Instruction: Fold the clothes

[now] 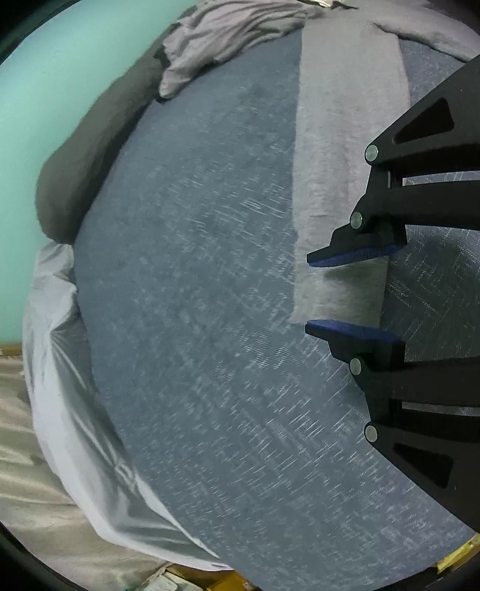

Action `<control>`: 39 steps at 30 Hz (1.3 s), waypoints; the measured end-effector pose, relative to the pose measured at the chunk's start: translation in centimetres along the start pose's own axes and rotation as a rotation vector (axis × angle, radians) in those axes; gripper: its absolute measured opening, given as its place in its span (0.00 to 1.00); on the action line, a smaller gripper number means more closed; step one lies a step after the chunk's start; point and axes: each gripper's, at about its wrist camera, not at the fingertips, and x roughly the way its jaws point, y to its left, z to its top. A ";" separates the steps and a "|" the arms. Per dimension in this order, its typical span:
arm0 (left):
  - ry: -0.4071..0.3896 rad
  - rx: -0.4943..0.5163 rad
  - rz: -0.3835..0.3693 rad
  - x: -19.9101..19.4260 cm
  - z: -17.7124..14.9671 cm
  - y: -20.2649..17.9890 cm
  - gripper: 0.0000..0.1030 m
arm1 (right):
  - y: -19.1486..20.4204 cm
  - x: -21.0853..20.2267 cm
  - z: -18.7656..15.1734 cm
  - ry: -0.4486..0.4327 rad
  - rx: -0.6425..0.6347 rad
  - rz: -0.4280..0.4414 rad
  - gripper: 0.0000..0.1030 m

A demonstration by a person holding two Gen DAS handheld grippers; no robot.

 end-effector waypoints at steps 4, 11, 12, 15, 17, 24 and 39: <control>0.051 0.020 0.028 1.8 -1.0 -0.4 0.35 | -0.4 0.0 0.0 0.002 0.008 -0.007 0.26; -0.035 0.043 -0.006 -1.2 -1.3 -3.2 0.44 | -1.5 0.1 0.1 0.006 0.024 -0.019 0.27; -0.042 0.038 -0.033 -1.8 -1.3 -4.1 0.45 | -1.8 0.1 0.2 0.004 0.030 -0.018 0.29; -0.055 0.036 -0.110 -3.3 -1.6 -7.0 0.46 | -2.8 -0.2 0.4 -0.003 0.057 -0.006 0.32; -0.060 0.042 -0.159 -3.8 -1.8 -8.9 0.46 | -3.7 -0.4 0.6 0.003 0.065 -0.004 0.33; 0.007 0.122 -0.323 -4.5 -5.7 -18.2 0.46 | -7.2 -1.3 0.5 0.031 0.123 -0.001 0.42; 0.093 0.412 -0.474 -4.1 -9.9 -36.7 0.46 | -1.1 3.9 1.3 0.136 -0.073 0.090 0.47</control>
